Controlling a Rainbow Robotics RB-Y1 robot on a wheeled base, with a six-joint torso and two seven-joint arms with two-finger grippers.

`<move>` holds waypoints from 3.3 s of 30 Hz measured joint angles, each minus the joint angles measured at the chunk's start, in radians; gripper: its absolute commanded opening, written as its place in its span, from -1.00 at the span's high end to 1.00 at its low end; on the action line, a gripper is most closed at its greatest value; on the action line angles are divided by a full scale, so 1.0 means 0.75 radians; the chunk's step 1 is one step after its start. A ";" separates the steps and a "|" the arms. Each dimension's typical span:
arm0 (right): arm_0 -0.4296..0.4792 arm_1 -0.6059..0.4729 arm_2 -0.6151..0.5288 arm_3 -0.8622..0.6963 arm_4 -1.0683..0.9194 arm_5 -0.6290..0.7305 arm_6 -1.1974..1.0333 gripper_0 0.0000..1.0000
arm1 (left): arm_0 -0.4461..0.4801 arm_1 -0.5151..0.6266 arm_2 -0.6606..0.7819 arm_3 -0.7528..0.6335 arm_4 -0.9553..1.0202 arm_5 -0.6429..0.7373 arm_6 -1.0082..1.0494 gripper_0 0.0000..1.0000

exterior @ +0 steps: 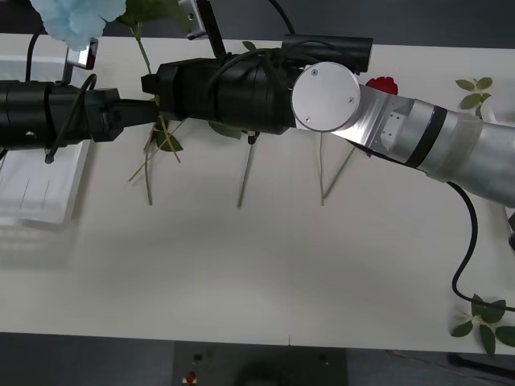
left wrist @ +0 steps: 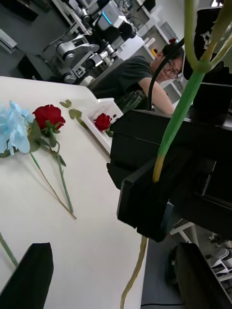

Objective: Put the red flowers into the right box and the blue flowers into the left box

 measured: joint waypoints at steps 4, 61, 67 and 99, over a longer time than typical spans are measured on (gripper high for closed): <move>0.000 0.000 0.000 0.000 0.000 0.000 0.000 1.00 | 0.000 -0.015 0.000 0.000 0.000 0.000 0.000 -0.45; 0.009 0.000 -0.001 0.020 0.000 -0.001 0.000 -1.00 | 0.000 -0.015 -0.001 -0.029 0.000 -0.042 -0.004 1.00; 0.035 -0.032 -0.109 -0.013 -0.061 0.086 0.000 -1.00 | 0.000 -0.006 -0.001 -0.029 0.000 -0.042 -0.004 1.00; 0.089 -0.542 -0.855 0.211 0.264 1.862 -0.732 -1.00 | -0.001 0.492 -0.002 0.492 -0.016 0.004 -0.096 1.00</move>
